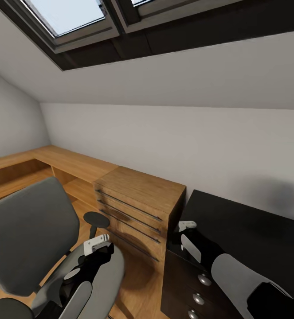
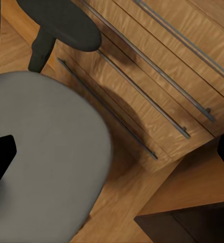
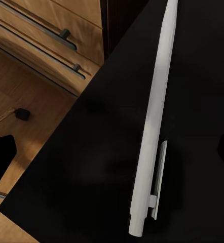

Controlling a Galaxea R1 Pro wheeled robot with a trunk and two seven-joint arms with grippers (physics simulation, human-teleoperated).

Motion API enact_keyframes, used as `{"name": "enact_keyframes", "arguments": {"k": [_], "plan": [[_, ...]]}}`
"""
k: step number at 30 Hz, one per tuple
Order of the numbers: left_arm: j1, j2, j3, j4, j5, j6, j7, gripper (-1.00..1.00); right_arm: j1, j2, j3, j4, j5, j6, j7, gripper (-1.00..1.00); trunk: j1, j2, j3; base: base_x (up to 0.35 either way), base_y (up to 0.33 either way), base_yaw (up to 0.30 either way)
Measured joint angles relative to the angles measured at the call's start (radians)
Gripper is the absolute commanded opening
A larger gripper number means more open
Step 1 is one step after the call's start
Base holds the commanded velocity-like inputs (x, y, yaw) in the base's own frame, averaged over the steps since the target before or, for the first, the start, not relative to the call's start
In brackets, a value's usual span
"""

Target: In the bedroom, organize the workspace by keeping the computer under the desk, ensuring the monitor is on the desk, placing the keyboard on the desk next to the monitor, placing the mouse on the desk next to the keyboard, moving the folder from the swivel chair onto the desk next to the mouse, stacking the notebook on top of the folder with the pen on top of the notebook, and positioning the swivel chair next to the desk.

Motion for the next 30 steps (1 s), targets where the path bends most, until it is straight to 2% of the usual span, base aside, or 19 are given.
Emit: {"name": "enact_keyframes", "arguments": {"k": [5, 14, 30], "plan": [[0.0, 0.0, 0.0, 0.0, 0.0, -0.001, 0.0, 1.0, 0.0, -0.001, -0.013, 0.001, 0.0, 0.003, 0.0, 1.0, 0.0, 0.0, 0.0, 0.0, 0.0, 0.0], [-0.001, 0.0, 0.0, 0.0, 0.0, -0.002, 0.0, 1.0, 0.0, -0.004, -0.076, 0.003, 0.001, 0.036, 0.0, 1.0, 0.0, 0.0, 0.0, 0.0, 0.0, 0.0], [0.0, 0.0, 0.0, -0.002, 0.0, -0.002, 0.0, 1.0, 0.0, -0.005, -0.088, 0.013, 0.001, 0.042, 0.0, 1.0, 0.0, 0.0, 0.0, 0.0, 0.0, 0.0]]}}
